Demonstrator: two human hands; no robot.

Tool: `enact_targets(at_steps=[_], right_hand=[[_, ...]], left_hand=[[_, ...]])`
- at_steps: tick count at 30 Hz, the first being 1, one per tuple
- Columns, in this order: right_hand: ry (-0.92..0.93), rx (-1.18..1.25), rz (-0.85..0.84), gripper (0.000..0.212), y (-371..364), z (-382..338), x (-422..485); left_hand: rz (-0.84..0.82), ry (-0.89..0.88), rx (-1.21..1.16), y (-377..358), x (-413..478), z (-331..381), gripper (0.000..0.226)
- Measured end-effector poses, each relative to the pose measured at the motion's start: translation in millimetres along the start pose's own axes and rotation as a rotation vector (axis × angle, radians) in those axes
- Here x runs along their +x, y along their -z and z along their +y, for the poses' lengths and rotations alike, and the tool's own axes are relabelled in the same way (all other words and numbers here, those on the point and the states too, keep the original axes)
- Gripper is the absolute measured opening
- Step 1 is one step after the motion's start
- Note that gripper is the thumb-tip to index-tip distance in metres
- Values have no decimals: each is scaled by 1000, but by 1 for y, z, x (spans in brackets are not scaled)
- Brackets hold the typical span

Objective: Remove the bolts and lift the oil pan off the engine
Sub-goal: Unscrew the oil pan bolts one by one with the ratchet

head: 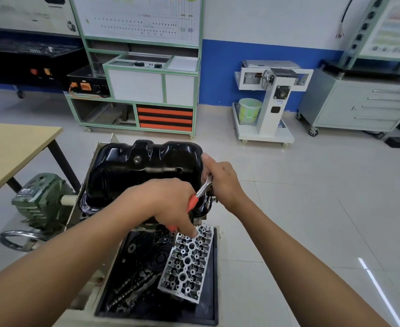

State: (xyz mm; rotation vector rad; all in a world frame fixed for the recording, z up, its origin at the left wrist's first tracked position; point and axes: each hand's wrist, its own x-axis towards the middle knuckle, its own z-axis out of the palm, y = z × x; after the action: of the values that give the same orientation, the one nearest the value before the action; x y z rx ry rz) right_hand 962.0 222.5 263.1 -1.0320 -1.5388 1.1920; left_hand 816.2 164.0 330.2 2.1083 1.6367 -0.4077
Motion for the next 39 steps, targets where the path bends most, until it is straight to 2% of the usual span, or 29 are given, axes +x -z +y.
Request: enact_targets(at_steps=[3,5,8,10,12,14,16,19,20,22,24,27,30,32,34,37,39], right_hand=[[32,-28,-156,75,7,-1,5],[22,-58,-232,73,16,-2,12],[-21,2,-375,70,25,-4,21],[-38,36,-435,68,27,-3,25],[-54,25,-465,70,28,-2,28],[-66,-8,-474,74,30,0,28],[-64,-31,-384,74,31,3,24],[-50,57,-66,67,22,7,15],[-54,83,47,67,17,7,13],[-59,92,212,66,7,7,9],[-40,43,266,58,-2,5,6],[-28,26,193,55,-7,4,3],[-51,35,135,60,-5,3,3],[-59,4,79,66,-2,3,4],[-33,-29,-47,73,1,1,4],[24,-84,-239,86,5,0,7],[36,-48,-305,82,9,-1,12]], left_hand=[[-13,37,103,16,6,-10,55],[56,72,206,29,14,-16,43],[368,142,280,50,29,-22,31],[589,171,287,58,42,-21,33],[669,128,295,54,53,-19,33],[620,47,185,44,54,-18,21],[473,-42,69,37,46,-19,8],[183,-116,-157,27,25,-13,15],[110,-128,-194,22,19,-8,23],[56,-144,-173,10,10,5,44],[109,-154,-132,2,6,17,51],[147,-134,-145,7,6,18,46],[23,-69,-76,22,5,5,33],[28,-19,30,33,7,-5,27],[181,12,129,42,15,-15,26],[449,58,127,53,31,-22,35],[545,57,165,53,43,-20,40]])
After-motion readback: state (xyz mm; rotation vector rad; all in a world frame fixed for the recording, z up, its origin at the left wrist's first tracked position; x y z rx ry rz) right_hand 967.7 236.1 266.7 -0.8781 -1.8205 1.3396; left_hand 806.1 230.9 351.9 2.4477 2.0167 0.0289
